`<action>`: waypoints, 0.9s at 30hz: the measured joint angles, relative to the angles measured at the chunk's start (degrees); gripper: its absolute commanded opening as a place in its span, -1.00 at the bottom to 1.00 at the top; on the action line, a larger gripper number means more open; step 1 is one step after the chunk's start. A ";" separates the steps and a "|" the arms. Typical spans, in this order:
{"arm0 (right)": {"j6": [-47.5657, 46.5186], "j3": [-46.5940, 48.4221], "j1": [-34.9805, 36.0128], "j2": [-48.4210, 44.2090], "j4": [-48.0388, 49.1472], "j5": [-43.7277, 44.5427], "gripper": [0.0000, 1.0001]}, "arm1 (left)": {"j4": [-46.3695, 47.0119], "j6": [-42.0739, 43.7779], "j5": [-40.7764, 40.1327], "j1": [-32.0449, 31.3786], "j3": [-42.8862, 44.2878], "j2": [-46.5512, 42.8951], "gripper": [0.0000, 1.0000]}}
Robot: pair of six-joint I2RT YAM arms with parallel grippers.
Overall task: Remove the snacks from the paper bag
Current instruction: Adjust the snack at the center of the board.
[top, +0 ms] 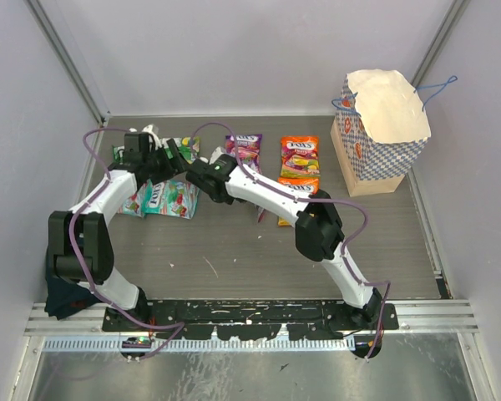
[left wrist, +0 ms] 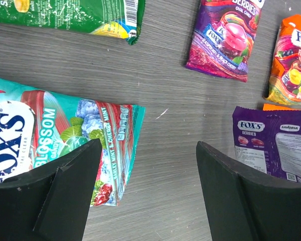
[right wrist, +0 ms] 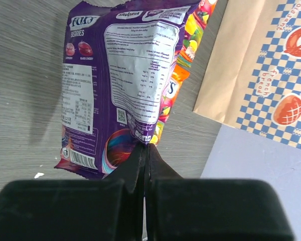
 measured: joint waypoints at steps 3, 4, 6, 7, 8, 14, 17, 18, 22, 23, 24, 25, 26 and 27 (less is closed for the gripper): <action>-0.52 1.44 0.00 0.00 -1.75 0.66 -0.99 | 0.33 -0.13 0.76 0.31 -0.15 -0.26 0.56; -0.57 1.55 0.00 0.00 -2.03 0.70 -0.99 | 0.37 -0.15 1.11 0.39 -0.24 -0.42 0.56; -0.59 1.64 0.00 0.17 -2.78 0.70 -0.99 | 0.44 -0.20 1.62 0.63 -0.37 -0.76 0.56; -0.57 1.70 0.00 0.48 -3.08 0.72 -0.99 | 0.48 -0.22 1.84 0.83 -0.42 -0.96 0.56; -0.55 1.75 0.00 0.92 -3.32 0.85 -0.99 | 0.57 -0.24 2.05 1.07 -0.55 -1.22 0.56; -0.04 1.84 0.17 5.35 -4.50 2.86 -0.99 | 0.68 -0.31 3.04 2.03 -0.83 -2.08 0.55; 0.44 1.92 0.24 5.86 -4.76 4.33 -0.99 | 0.70 -0.31 3.52 2.16 -1.01 -2.12 0.55; 0.83 2.27 0.24 5.88 -5.07 5.16 -0.99 | 0.68 -0.33 3.65 2.16 -1.09 -2.12 0.55; 1.49 3.13 0.22 5.88 -5.46 7.87 -0.99 | 0.63 -0.33 4.00 2.34 -1.36 -2.23 0.55; 1.55 3.17 0.22 5.88 -5.57 8.33 -0.99 | 0.63 -0.31 4.04 2.49 -1.42 -2.34 0.55; 1.66 3.26 0.24 5.95 -5.64 8.66 -0.99 | 0.59 -0.31 4.09 2.62 -1.44 -2.47 0.56; 1.68 3.48 0.28 6.12 -5.77 8.94 -0.99 | 0.59 -0.31 4.09 2.80 -1.46 -2.62 0.56; 1.70 3.74 0.33 6.34 -5.84 9.14 -0.99 | 0.55 -0.31 4.09 2.99 -1.49 -2.91 0.56; 1.70 4.24 0.37 6.80 -5.95 9.25 -0.99 | 0.44 -0.28 4.09 3.19 -1.49 -3.21 0.56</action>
